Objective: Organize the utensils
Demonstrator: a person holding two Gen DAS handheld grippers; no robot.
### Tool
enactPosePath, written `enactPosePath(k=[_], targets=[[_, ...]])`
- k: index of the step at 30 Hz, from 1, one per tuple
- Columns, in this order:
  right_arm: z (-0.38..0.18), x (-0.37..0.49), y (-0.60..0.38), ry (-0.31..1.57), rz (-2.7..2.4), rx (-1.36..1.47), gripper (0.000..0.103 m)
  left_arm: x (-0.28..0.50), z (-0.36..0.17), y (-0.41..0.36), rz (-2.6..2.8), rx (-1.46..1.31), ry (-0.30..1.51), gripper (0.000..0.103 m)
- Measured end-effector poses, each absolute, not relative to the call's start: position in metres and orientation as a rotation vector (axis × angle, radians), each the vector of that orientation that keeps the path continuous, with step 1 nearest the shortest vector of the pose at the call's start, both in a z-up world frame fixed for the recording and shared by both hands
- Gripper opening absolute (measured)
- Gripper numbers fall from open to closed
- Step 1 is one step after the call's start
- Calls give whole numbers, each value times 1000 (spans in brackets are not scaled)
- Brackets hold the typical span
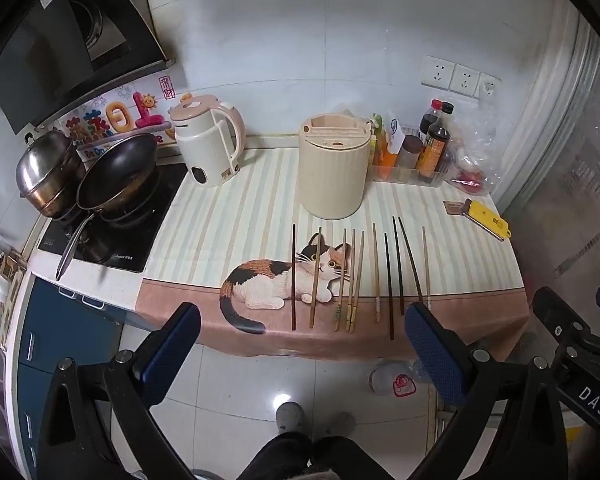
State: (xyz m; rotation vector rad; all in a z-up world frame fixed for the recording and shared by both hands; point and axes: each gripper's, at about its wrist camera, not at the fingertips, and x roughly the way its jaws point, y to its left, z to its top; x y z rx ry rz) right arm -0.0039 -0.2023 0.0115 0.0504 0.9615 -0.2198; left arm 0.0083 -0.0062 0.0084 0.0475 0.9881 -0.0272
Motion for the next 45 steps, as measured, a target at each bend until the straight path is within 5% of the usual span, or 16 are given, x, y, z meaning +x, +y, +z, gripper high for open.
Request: enactPosePath(k=[45], targets=[[21, -1, -191, 937, -221, 42, 103, 18, 22, -5, -43, 46, 972, 103]])
